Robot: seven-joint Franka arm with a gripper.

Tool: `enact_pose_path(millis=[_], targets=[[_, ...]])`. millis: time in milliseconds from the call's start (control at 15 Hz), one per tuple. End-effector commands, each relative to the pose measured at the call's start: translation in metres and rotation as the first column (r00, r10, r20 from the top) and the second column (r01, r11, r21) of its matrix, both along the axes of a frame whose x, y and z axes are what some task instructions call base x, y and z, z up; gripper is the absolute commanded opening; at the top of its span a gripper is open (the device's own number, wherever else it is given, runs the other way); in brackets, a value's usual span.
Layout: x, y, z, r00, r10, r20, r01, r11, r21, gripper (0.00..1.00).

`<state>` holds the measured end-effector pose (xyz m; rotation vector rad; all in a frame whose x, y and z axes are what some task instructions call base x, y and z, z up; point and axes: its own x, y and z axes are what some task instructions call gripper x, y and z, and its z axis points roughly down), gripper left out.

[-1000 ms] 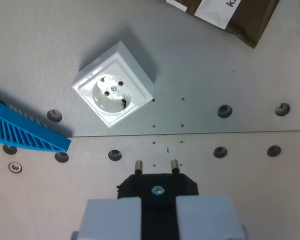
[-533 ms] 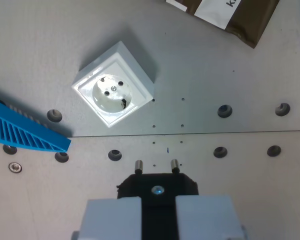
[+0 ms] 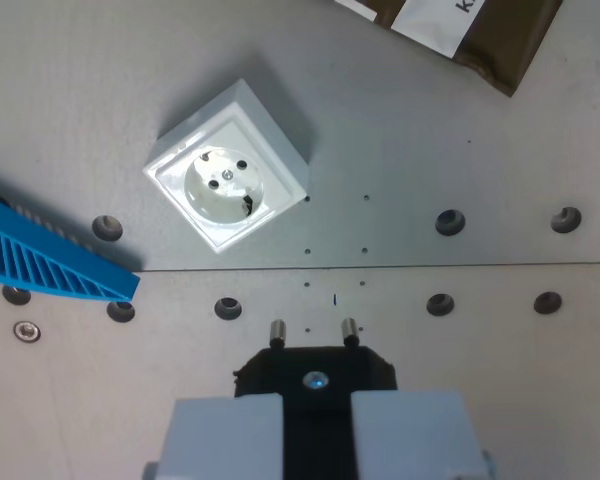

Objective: Move above the white socket

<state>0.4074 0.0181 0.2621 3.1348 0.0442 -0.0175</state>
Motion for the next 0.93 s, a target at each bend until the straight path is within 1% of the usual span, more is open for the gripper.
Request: enact_pose_path(millis=[67, 400, 933], targets=[[-0.001, 0.001, -0.005, 0.997, 0.068, 0.028, -0.068, 0.998, 0.0, 0.0], [-0.002, 0.004, -0.016, 0.991, 0.128, 0.048, -0.128, 0.992, -0.001, 0.0], [-0.008, 0.01, -0.04, 0.965, 0.251, 0.076, -0.25, 0.968, -0.015, 0.0]])
